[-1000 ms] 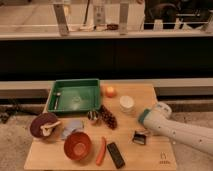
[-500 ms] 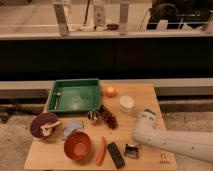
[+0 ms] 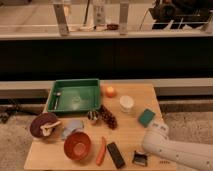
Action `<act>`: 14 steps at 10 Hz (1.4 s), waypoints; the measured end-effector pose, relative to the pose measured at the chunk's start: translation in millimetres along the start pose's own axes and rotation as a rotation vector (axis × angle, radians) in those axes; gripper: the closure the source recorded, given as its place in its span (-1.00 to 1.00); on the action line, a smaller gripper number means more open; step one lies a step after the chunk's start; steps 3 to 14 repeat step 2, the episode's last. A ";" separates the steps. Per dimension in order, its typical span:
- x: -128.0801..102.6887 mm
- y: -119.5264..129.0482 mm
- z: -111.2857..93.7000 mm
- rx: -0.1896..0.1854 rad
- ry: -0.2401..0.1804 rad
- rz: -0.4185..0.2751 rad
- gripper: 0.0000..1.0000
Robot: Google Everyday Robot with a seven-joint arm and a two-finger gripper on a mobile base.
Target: Wipe table surface with brush
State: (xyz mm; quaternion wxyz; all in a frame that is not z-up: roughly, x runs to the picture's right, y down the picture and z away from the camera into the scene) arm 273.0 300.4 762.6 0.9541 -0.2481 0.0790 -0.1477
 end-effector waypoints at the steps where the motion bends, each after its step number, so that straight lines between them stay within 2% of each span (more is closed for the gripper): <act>1: 13.7 3.2 -5.0 0.007 0.012 0.021 1.00; 2: 23.6 3.4 -9.3 0.015 0.024 0.038 1.00; 14: 23.6 3.4 -9.3 0.015 0.024 0.038 1.00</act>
